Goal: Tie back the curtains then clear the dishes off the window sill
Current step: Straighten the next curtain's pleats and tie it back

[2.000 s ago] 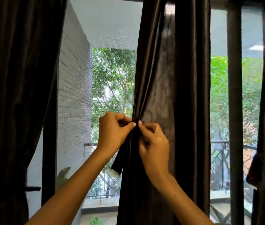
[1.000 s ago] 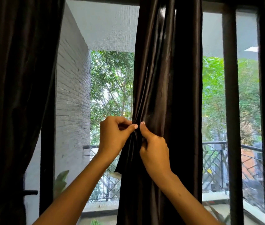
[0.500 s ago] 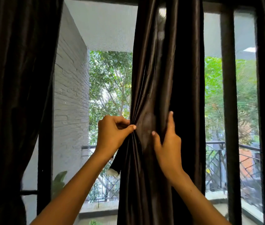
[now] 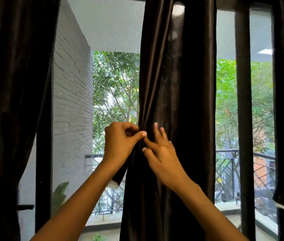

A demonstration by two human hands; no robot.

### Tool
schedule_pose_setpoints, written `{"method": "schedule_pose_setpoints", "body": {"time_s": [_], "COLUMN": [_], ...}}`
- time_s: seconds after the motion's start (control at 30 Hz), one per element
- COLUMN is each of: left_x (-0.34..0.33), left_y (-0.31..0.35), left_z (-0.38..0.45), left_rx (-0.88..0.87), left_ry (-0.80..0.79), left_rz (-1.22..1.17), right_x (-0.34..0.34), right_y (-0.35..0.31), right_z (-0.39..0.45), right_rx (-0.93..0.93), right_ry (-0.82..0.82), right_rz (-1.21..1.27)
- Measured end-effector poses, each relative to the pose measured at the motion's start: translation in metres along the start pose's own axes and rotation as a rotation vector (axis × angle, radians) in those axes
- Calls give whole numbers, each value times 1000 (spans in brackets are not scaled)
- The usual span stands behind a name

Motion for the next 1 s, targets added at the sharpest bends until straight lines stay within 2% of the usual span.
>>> {"method": "schedule_pose_setpoints", "body": {"time_s": [0.1,0.13,0.2,0.27,0.33,0.43,0.47,0.53,0.6,0.8,0.9,0.93,1.0], "left_x": [1,1,3,5,6,5,5,4,1,-1,-2,-2,-2], "left_y": [-5,-6,-7,-6,-5,-2,-1,-1,-2,-5,-5,-5,-5], "left_z": [2,3,3,3,2,0,-1,-4,-7,-7,-2,-2,-1], "left_rx": [35,51,64,49,12,-48,-56,-54,-27,104,104,87,69], "left_ry": [-28,-39,-49,-39,-23,-8,-10,-19,-38,-86,-45,-30,-17], "left_rz": [-6,-25,-45,-33,-4,33,27,-12,-72,-198,-129,-95,-61], "right_x": [8,10,12,13,16,15,12,8,5,5,1,0,4], "right_y": [19,26,33,36,33,11,2,-12,-15,-11,-2,2,13], "right_z": [10,14,22,25,23,6,1,-5,-6,-11,-12,-12,-11], "right_rx": [-266,-368,-540,-568,-427,-180,-106,-34,8,35,42,28,-31], "right_ry": [309,341,274,247,403,572,560,438,345,212,132,151,338], "right_rz": [248,406,674,799,692,263,135,40,53,217,185,111,-105]}}
Point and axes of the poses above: each hand's wrist, its own z-axis towards the middle knuckle, its own x-axis out of the back of the hand, y = z × x, the point moved 2 cm from there along z, towards the middle knuckle, and after that the axes turned 8 degrees about y, right-handed, at the moved point
